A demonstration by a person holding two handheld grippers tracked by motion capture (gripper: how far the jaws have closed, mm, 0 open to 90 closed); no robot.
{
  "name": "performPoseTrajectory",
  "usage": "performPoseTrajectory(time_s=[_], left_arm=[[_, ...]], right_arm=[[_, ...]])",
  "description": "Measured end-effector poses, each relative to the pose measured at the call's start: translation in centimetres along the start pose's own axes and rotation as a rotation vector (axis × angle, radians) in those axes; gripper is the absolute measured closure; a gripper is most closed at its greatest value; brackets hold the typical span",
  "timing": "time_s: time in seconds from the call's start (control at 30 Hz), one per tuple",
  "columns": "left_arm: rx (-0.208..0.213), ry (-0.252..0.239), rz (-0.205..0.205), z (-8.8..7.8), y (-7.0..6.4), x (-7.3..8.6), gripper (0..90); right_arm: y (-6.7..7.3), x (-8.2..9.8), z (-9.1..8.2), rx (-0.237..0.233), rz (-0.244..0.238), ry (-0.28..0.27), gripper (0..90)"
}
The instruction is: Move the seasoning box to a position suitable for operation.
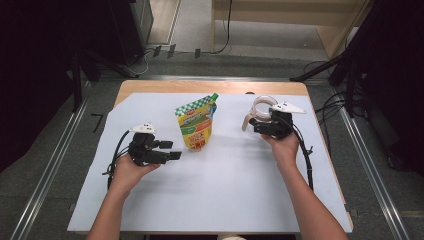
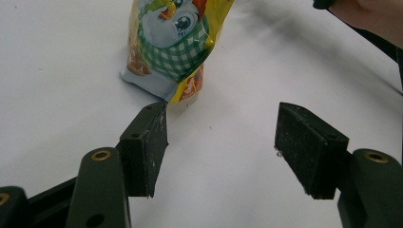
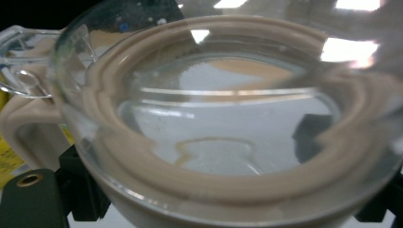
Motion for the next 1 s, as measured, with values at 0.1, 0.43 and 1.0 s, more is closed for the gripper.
performPoseTrajectory(time_s=[0.1,0.43,1.0], left_arm=[[0.003,0.001,0.001,0.1,-0.1,0.0,35.8],[0.033,0.041,0.022,1.2,-0.8,0.0,37.1],[0.079,0.058,0.054,2.5,-2.4,-0.4,37.2]], right_arm=[[0.1,0.1,-0.7,-0.016,0.003,0.001,11.8],[1.5,2.0,-4.3,-0.103,-0.030,0.027,11.9],[4.3,4.6,-7.7,-0.205,-0.058,0.026,12.0]])
Point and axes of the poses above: each handheld gripper's, and its own axes: z roughly forward along the jaws, x roughly out of its underside, y roughly to its left, the point moved 3 cm from there along z, roughly forward along the jaws, and after that the axes turned 10 degrees about x, right-handed, at the moved point
